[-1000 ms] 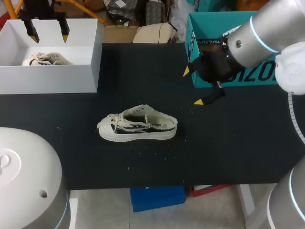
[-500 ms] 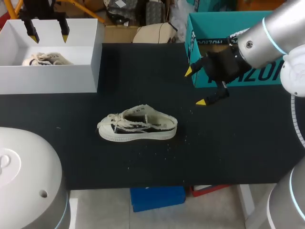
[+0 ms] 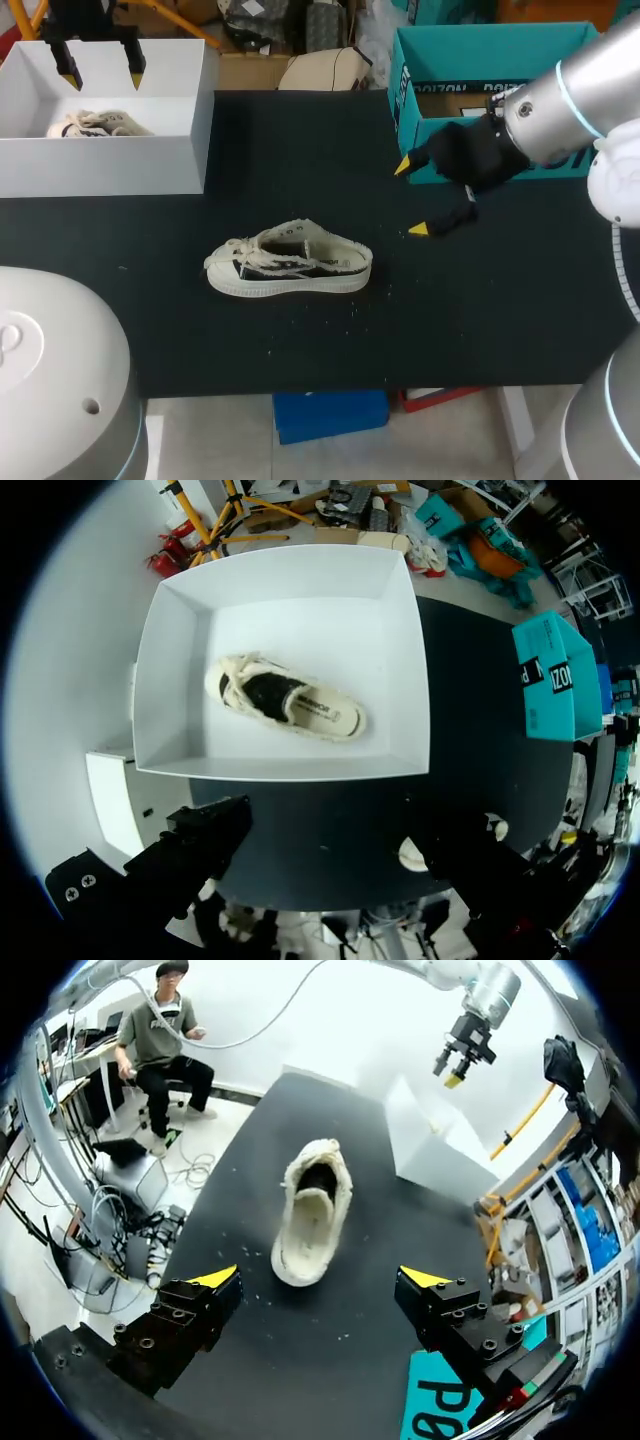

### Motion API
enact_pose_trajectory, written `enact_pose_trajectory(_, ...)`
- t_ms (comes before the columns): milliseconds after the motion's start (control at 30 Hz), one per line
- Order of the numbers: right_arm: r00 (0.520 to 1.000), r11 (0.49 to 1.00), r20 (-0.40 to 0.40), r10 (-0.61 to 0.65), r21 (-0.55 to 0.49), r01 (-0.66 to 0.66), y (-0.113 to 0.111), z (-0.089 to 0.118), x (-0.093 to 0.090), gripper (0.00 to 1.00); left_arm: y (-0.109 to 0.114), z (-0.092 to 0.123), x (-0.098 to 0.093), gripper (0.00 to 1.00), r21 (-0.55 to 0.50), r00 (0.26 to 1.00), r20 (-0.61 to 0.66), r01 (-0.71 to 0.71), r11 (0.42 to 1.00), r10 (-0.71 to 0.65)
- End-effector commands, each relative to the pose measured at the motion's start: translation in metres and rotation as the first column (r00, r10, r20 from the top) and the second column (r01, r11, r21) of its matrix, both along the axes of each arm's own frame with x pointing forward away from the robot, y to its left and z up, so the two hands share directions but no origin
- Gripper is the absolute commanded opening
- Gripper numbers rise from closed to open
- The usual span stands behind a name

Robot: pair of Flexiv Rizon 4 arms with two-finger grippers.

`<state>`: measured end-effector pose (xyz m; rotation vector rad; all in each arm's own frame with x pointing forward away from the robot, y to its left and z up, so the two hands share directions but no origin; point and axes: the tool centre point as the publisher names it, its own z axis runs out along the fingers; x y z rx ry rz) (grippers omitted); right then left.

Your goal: Take the shoe out of the shoebox, open the shoe tongue, remove and reinsert the insole, then place the shoe into the shoebox

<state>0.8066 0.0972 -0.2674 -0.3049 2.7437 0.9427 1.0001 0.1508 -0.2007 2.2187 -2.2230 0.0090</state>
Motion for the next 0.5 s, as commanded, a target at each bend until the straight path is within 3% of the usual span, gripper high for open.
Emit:
enact_pose_trajectory(33, 0.999, 0.998, -0.006, -0.051, 0.030, 0.051, 0.009, -0.021, 0.001, 1.00, 0.000, 0.000, 0.000, 1.00, 0.002, 1.000, -0.001, 0.000, 1.000, 0.000)
enact_pose_trajectory(500, 0.985, 0.977, -0.116, -0.130, 0.156, 0.148, 0.038, -0.078, 0.006, 1.00, 0.000, 0.000, 0.000, 1.00, 0.002, 1.000, -0.001, 0.000, 1.000, 0.000)
